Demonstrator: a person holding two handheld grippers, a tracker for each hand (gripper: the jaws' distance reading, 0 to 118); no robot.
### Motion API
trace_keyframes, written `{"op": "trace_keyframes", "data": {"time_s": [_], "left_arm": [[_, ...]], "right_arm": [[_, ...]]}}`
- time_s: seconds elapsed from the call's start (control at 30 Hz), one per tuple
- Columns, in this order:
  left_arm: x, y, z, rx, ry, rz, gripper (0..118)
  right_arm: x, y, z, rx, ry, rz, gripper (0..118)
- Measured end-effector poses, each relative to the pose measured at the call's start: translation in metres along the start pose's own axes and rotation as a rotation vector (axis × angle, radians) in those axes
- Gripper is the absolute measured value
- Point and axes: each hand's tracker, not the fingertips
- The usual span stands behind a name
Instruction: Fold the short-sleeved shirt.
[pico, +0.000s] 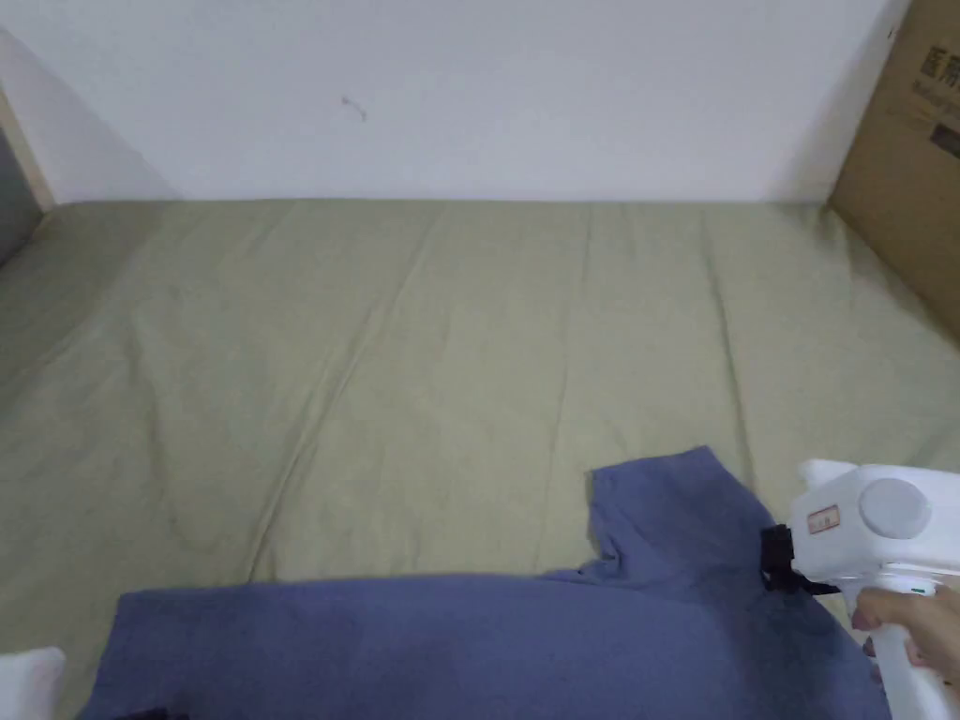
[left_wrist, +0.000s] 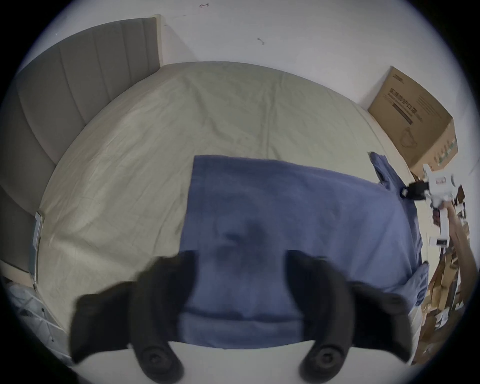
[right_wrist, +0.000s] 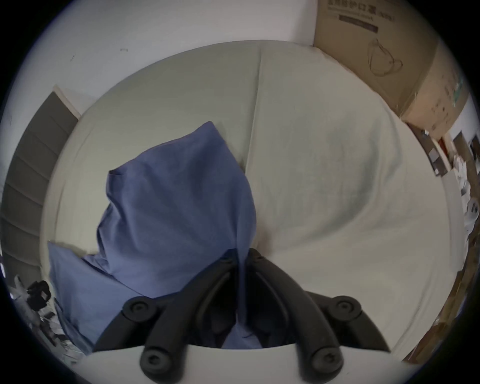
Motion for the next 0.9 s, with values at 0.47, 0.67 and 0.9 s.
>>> {"op": "trace_keyframes", "data": {"time_s": [0.47, 0.67, 0.9], "left_arm": [[-0.016, 0.095, -0.133, -0.126, 0.129, 0.027, 92], [-0.012, 0.098, -0.102, -0.081, 0.117, -0.036, 34], [-0.006, 0.088, -0.020, 0.018, 0.031, -0.091, 4]], "right_arm": [[-0.004, -0.007, 0.006, -0.002, 0.001, -0.043, 2], [-0.004, -0.006, 0.020, 0.007, 0.012, -0.061, 2], [0.006, -0.020, 0.101, 0.106, 0.136, -0.091, 2]]}}
